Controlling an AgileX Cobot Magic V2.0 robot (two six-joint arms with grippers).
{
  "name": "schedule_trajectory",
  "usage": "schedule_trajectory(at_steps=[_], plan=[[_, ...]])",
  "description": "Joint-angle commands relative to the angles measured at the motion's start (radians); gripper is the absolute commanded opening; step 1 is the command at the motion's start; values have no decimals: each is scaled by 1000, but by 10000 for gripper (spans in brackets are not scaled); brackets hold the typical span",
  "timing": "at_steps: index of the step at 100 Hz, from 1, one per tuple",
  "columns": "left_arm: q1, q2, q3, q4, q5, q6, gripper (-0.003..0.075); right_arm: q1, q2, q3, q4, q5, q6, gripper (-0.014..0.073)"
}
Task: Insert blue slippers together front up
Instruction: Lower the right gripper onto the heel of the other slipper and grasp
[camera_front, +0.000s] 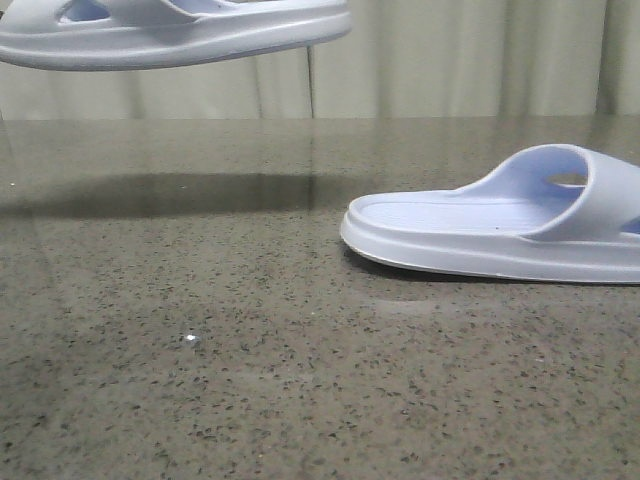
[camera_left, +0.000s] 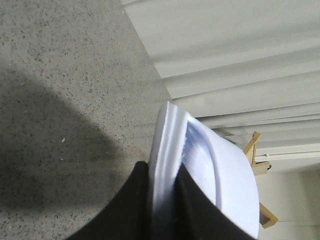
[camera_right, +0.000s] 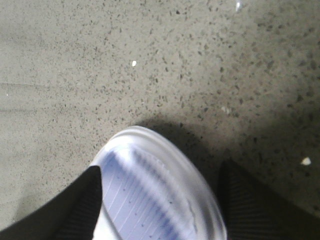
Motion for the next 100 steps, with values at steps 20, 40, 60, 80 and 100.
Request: schedule_trajectory(at_steps=[20, 40, 60, 80, 100], plan=[[2, -32, -27, -88, 53, -6, 16, 1, 12, -5, -6, 45, -7, 113], [2, -32, -27, -88, 53, -6, 16, 1, 12, -5, -6, 45, -7, -14], [2, -32, -27, -88, 51, -6, 16, 1, 12, -5, -6, 39, -23, -29], [2, -32, -27, -88, 51, -6, 16, 1, 12, -5, -6, 26, -42, -29], [2, -32, -27, -88, 49, -6, 16, 1, 10, -5, -6, 10, -51, -29]])
